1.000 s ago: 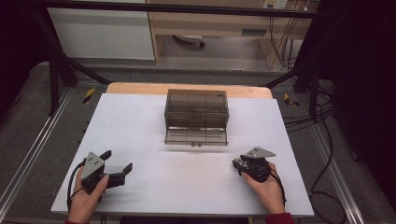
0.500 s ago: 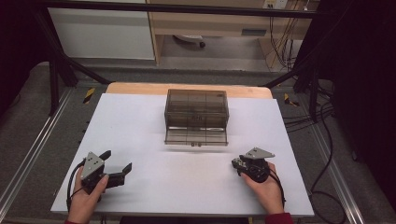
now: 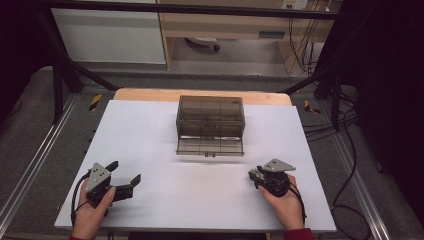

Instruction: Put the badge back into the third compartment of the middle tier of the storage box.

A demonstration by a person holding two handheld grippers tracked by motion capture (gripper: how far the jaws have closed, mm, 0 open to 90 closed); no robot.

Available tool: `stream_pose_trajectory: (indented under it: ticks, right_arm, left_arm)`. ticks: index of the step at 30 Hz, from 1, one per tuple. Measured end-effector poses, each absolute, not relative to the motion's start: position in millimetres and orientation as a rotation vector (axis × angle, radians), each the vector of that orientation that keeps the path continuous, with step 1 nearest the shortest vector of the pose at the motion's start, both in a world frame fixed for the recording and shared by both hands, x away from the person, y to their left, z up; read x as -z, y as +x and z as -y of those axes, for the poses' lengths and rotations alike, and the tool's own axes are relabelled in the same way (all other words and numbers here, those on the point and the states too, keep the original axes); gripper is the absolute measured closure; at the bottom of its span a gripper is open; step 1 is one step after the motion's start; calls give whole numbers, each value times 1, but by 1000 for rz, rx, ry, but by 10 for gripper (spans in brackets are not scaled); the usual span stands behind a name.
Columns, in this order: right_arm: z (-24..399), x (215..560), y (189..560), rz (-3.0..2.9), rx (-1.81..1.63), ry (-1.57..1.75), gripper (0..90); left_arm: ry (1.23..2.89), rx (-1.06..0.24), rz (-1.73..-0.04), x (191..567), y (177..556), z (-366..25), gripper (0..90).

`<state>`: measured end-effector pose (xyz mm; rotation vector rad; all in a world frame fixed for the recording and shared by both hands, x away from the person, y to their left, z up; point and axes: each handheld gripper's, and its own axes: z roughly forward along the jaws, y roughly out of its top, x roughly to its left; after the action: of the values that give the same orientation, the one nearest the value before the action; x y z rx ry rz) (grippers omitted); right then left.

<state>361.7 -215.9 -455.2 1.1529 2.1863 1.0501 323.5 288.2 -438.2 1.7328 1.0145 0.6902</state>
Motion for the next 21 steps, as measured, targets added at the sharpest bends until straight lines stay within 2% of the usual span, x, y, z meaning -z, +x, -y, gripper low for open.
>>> stream_pose_trajectory:
  ticks: [21]
  right_arm:
    - [217,446,356,-2090,-1107,1124,576]
  left_arm:
    - [1728,-688,-1014,438,323,-289,61]
